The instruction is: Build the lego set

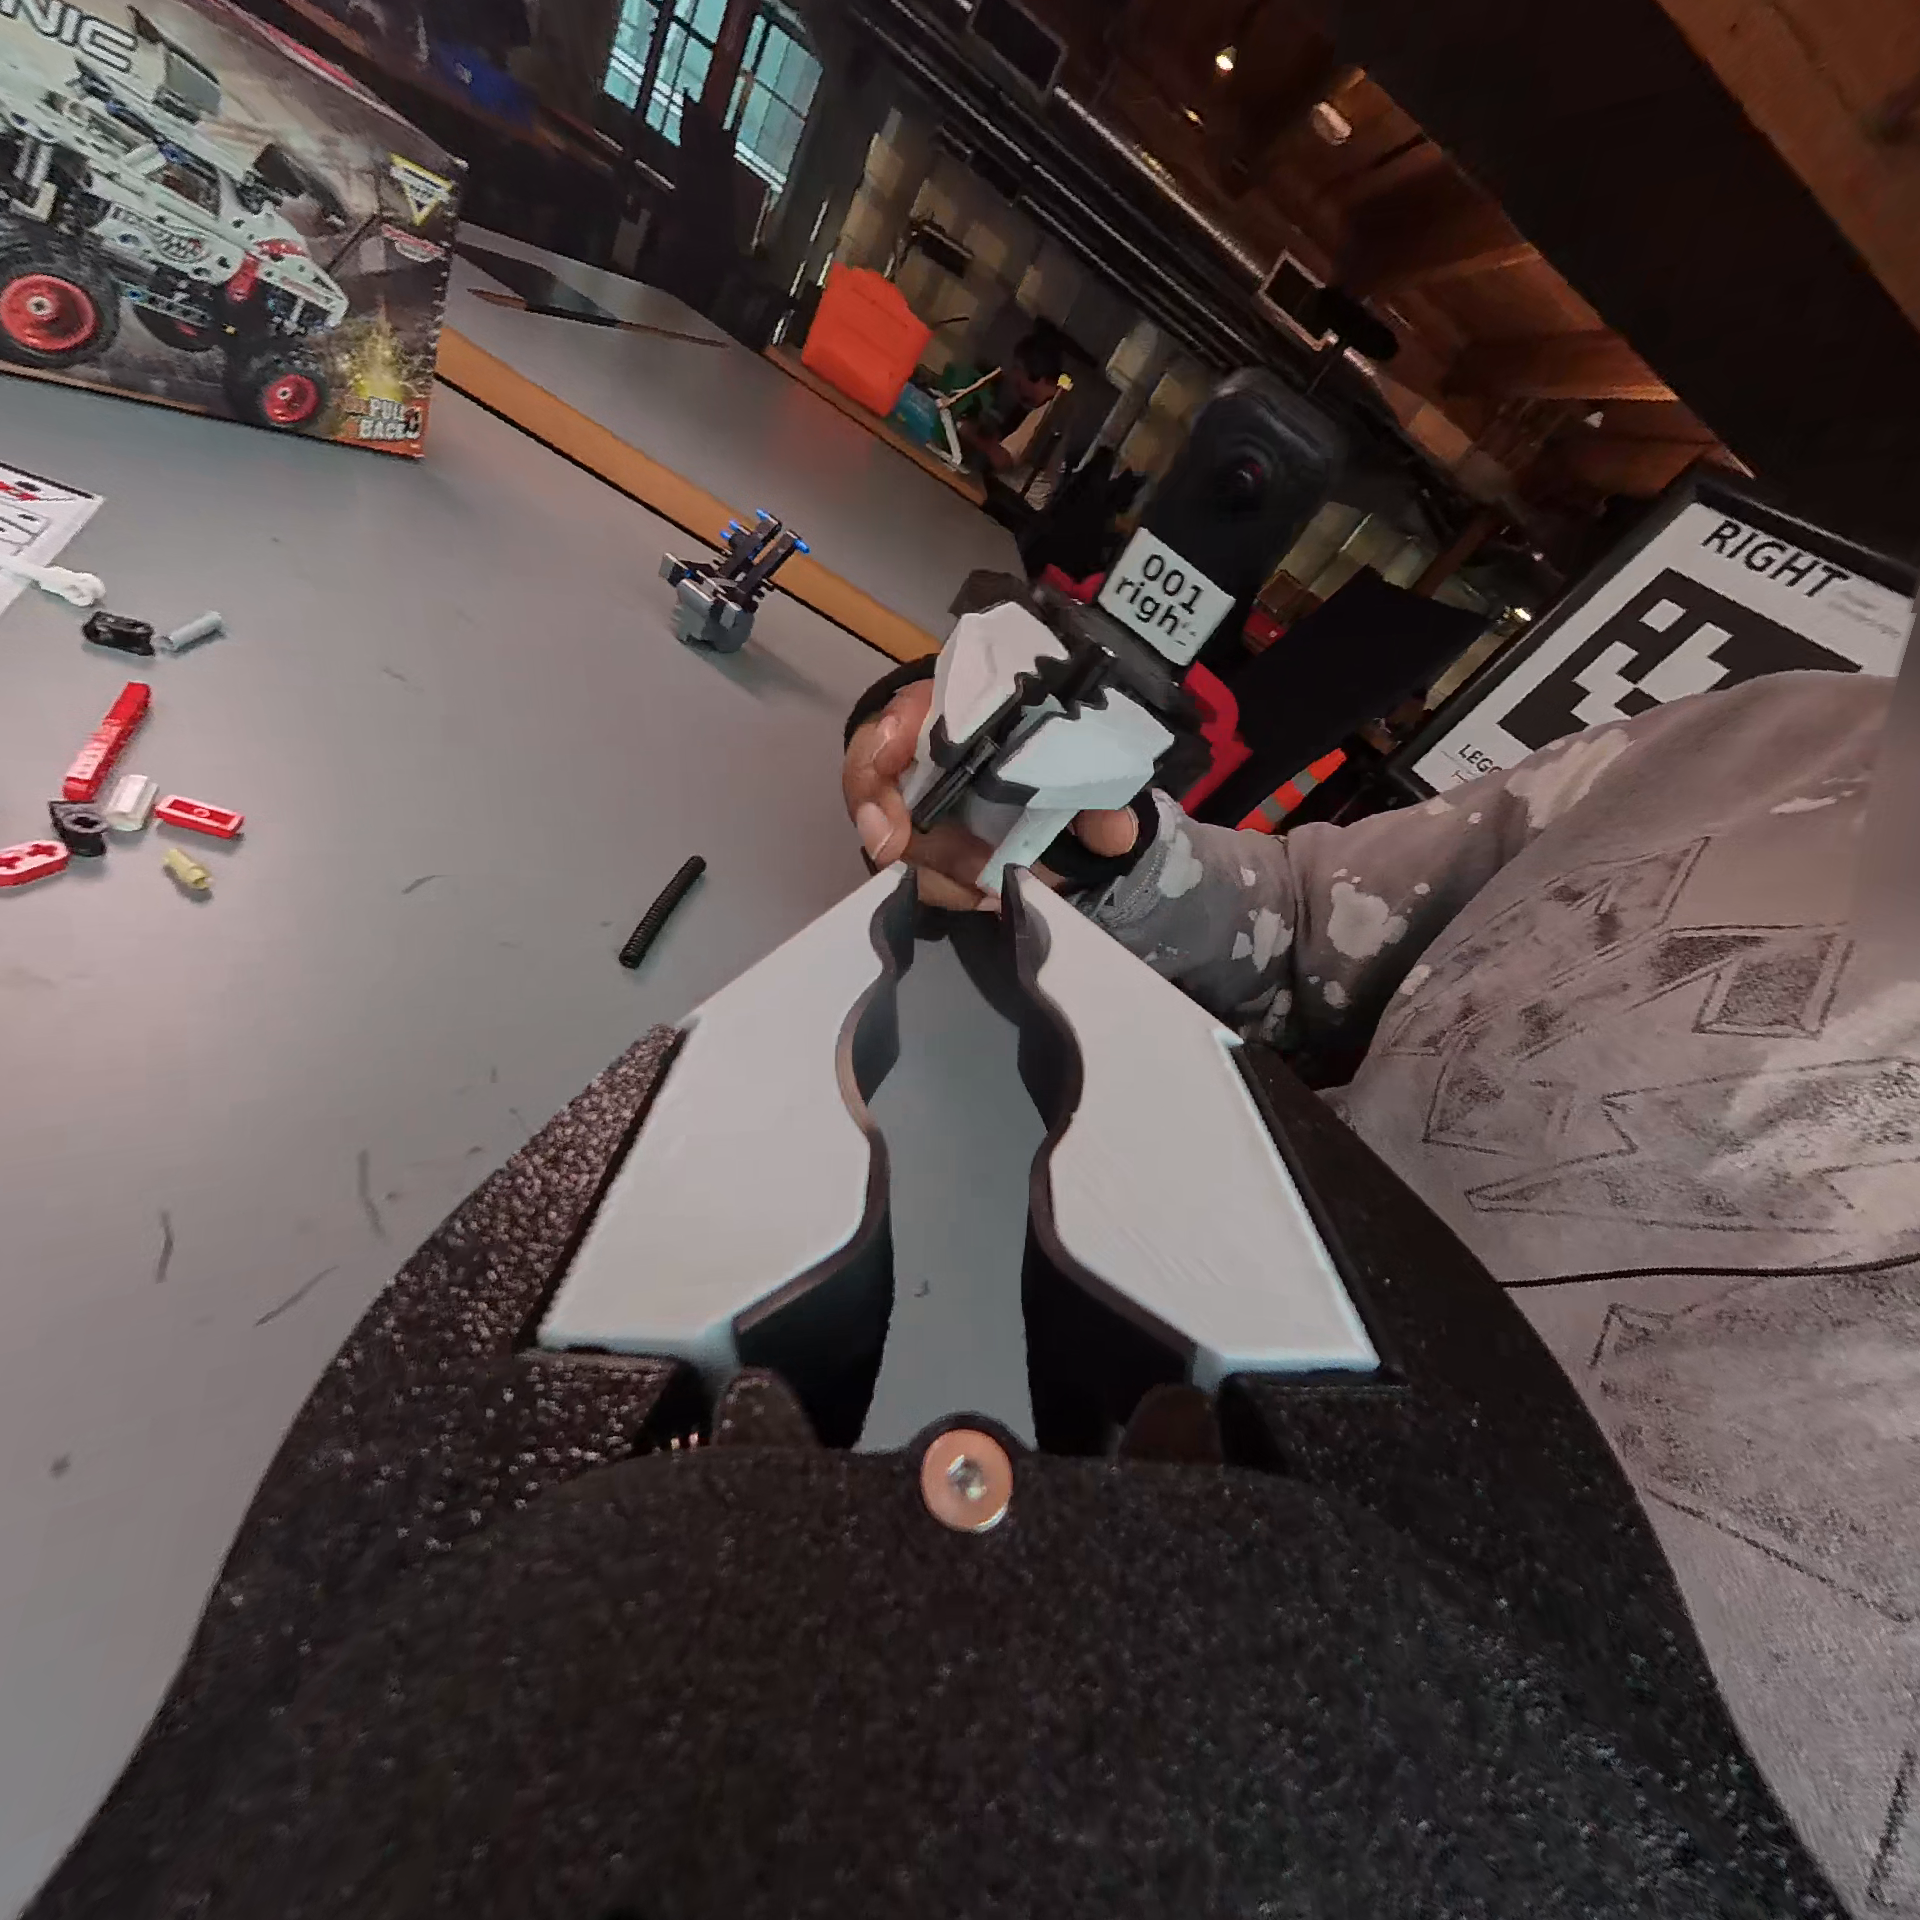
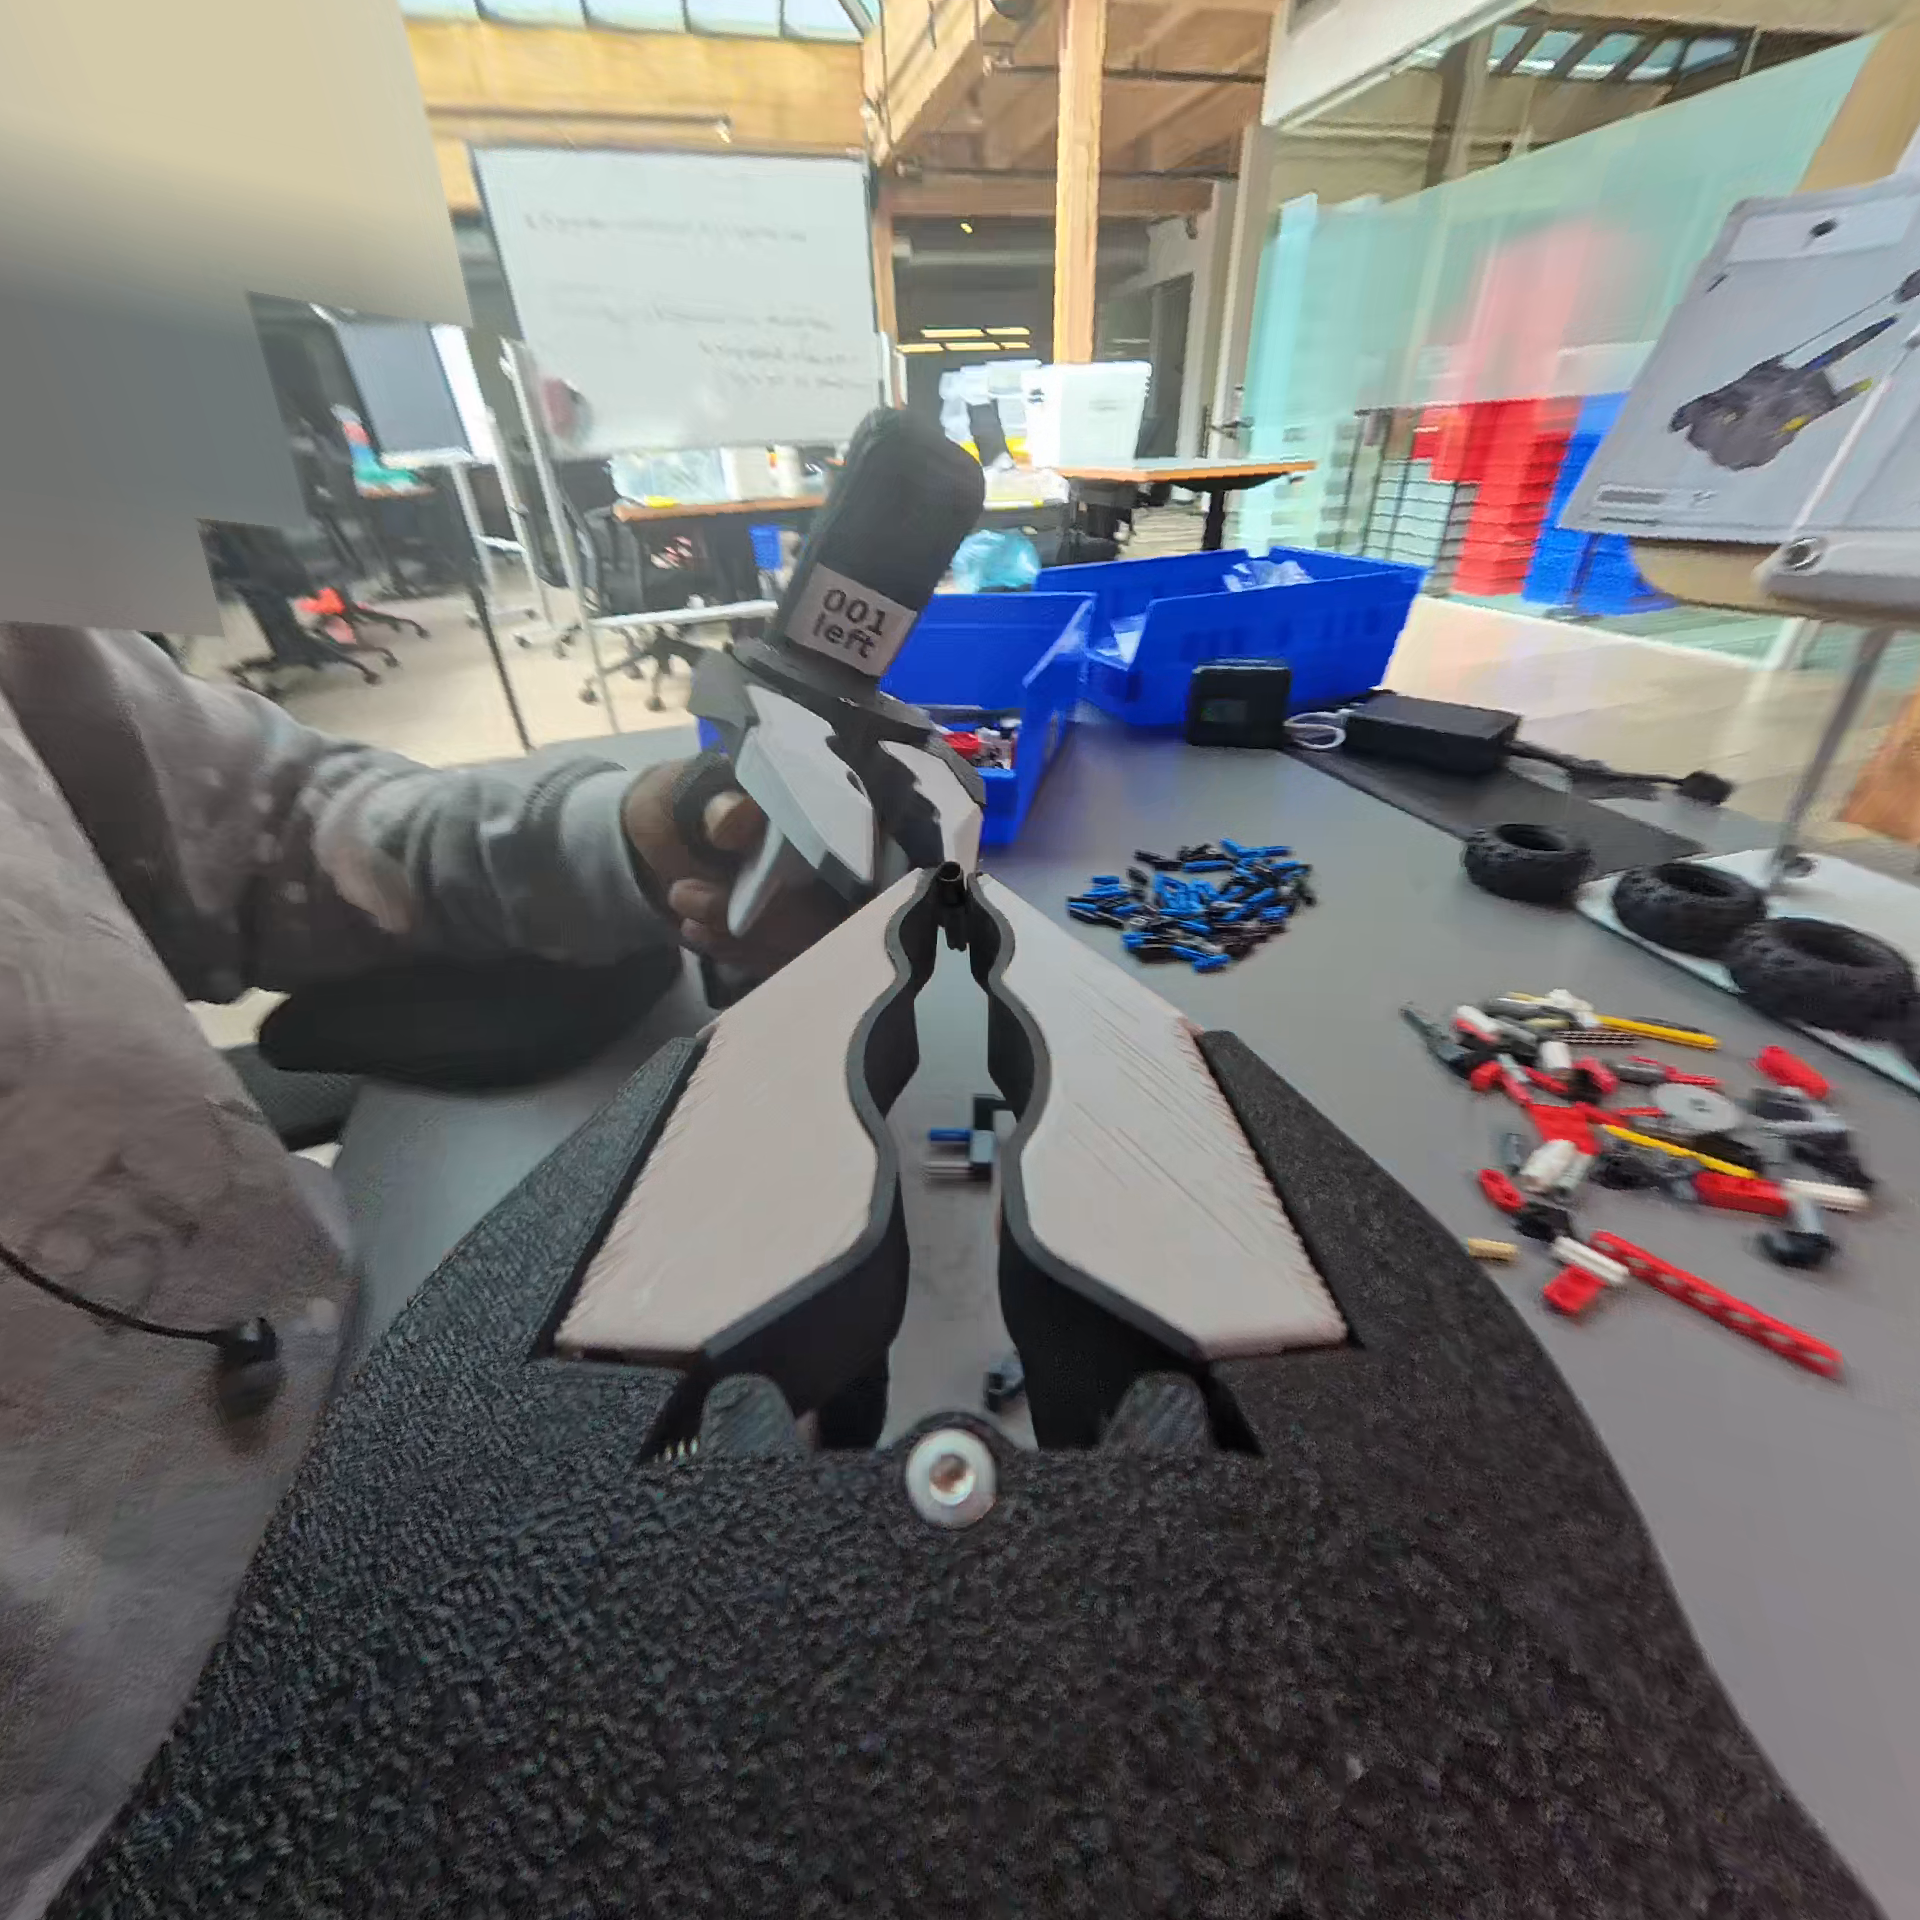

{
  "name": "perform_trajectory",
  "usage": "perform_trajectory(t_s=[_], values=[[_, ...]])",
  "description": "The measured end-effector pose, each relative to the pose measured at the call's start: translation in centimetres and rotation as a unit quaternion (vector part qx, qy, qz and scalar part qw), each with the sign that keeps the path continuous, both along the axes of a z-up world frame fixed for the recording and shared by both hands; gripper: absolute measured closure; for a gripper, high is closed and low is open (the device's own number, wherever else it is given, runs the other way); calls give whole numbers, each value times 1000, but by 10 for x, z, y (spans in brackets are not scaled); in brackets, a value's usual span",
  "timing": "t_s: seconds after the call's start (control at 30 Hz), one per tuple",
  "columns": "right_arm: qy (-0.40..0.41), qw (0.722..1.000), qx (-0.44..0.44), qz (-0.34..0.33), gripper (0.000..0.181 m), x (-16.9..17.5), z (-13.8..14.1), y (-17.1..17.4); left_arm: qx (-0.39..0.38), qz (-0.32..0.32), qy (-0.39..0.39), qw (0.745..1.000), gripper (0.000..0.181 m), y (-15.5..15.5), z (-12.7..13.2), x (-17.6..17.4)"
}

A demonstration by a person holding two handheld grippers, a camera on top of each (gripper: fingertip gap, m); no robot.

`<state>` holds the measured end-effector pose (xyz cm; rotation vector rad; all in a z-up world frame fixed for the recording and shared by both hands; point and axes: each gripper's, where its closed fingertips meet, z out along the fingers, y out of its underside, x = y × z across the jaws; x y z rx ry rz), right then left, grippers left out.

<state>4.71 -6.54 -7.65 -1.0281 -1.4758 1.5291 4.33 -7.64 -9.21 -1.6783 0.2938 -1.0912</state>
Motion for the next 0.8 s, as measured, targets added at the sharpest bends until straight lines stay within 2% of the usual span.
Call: perform_trajectory(t_s=[0.07,0.17,0.23,0.33,0.5,0.6,0.7,0.8], values=[[-2,989,132,-70,176,-4,-12,13,-35,26,-9,999,161,7,-6,-7],[-5,945,295,-140,176,-12,-27,19,-87,45,-55,994,153,16,-16,-10],[-4,922,355,-155,176,-17,-35,15,-111,48,-85,989,150,21,-23,-9],[-8,908,386,-164,176,-22,-42,14,-126,41,-107,985,150,22,-28,-6],[11,913,371,-170,176,-20,-35,15,-114,36,-98,988,153,20,-26,-5],[51,933,326,-143,176,-14,-23,3,-100,17,-122,987,148,17,-19,-6],[92,963,235,-96,176,-5,-5,-11,-76,-38,-179,980,148,8,-1,0],[115,989,91,-24,176,6,14,-22,-47,-102,-232,966,149,-6,20,11]])
